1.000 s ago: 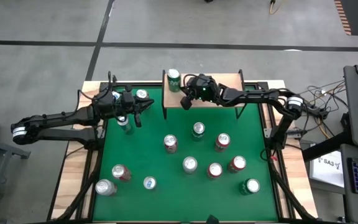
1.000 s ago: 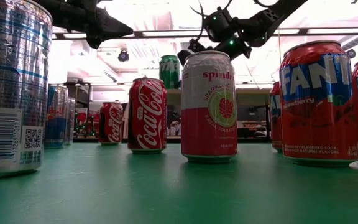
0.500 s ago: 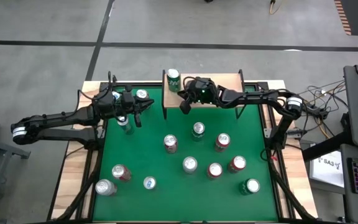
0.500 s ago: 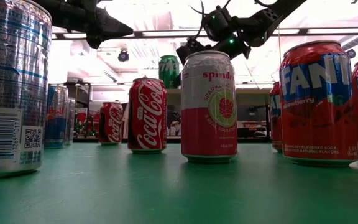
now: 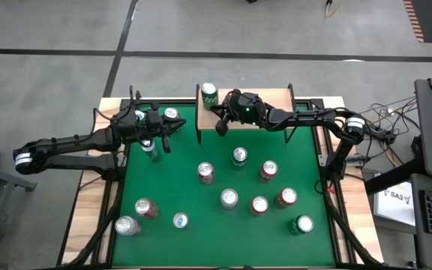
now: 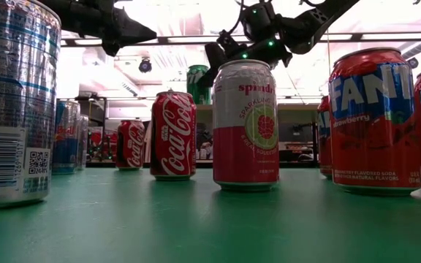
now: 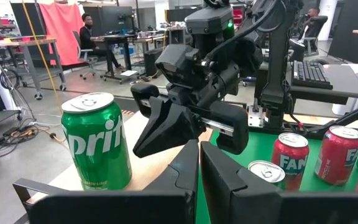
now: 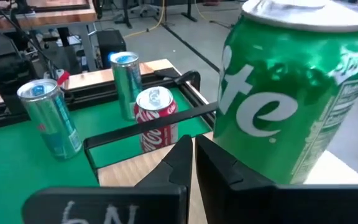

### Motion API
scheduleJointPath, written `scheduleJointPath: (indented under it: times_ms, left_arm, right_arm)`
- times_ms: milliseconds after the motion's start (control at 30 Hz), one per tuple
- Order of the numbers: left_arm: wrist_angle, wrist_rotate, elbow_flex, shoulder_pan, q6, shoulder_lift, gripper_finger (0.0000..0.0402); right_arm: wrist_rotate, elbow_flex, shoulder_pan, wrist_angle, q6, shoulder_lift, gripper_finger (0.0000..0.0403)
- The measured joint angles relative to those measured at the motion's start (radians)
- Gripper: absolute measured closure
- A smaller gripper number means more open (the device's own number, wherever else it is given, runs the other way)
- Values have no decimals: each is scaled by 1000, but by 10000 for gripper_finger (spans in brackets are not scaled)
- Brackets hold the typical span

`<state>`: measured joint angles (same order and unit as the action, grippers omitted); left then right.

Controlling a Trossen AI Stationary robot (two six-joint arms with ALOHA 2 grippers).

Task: Place canned beverage on shelf
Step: Put the middle green soda can on the shelf

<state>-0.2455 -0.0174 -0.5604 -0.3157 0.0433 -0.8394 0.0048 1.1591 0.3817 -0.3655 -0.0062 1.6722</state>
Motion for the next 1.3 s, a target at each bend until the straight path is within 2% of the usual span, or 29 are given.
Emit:
scheduleJointPath:
  times_ms: [933,1133,1300]
  left_arm:
    - [-1,0,0,0,0,0,402]
    - [-1,0,0,0,0,0,402]
    - [-1,0,0,0,0,0,402]
  right_arm:
    - [24,0,56,4,-35,0,390]
    - [121,0,58,39,-39,0,390]
    - [128,0,68,34,-32,-2,390]
